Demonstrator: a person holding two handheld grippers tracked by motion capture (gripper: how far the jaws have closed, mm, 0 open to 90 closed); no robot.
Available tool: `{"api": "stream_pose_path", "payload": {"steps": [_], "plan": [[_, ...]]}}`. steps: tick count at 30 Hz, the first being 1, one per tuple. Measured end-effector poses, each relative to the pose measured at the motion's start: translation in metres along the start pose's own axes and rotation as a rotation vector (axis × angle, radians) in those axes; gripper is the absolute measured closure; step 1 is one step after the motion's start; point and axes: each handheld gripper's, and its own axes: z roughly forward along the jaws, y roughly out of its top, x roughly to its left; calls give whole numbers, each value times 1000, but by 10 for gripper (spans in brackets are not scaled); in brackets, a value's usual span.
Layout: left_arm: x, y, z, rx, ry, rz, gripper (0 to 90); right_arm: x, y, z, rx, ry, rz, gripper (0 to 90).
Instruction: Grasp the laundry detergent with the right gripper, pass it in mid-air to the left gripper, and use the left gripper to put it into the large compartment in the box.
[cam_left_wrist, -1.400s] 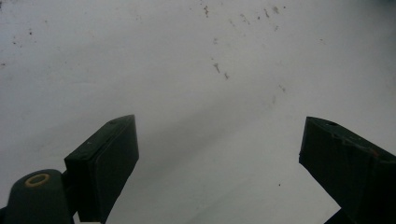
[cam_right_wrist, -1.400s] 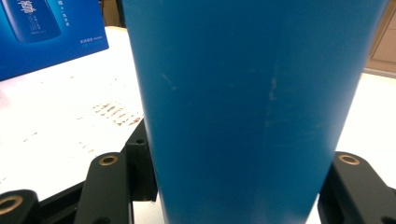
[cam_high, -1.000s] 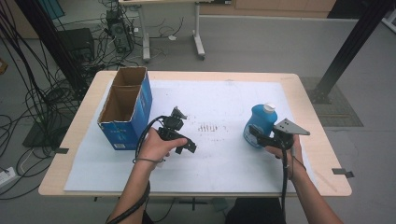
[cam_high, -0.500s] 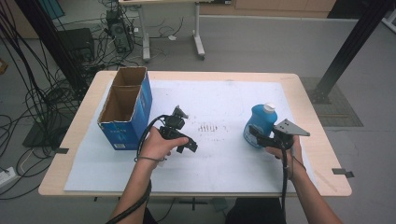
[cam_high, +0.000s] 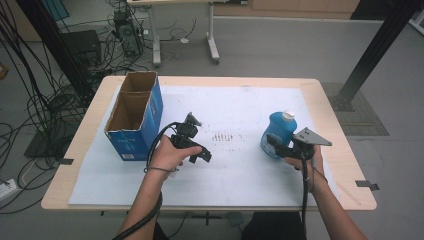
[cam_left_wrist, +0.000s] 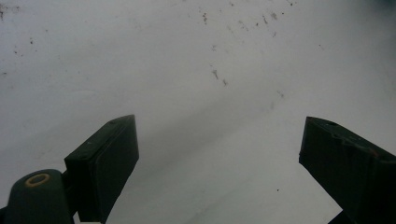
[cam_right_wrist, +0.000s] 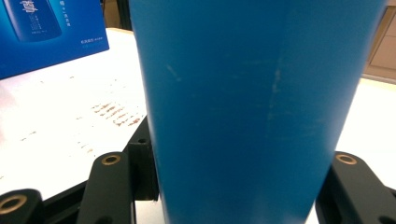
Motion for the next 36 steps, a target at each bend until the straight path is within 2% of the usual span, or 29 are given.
{"api": "stream_pose_path", "payload": {"steps": [36], "plan": [[-1, 2, -2, -1, 3, 7, 122, 0, -1, 0, -10, -2, 1, 434]]}}
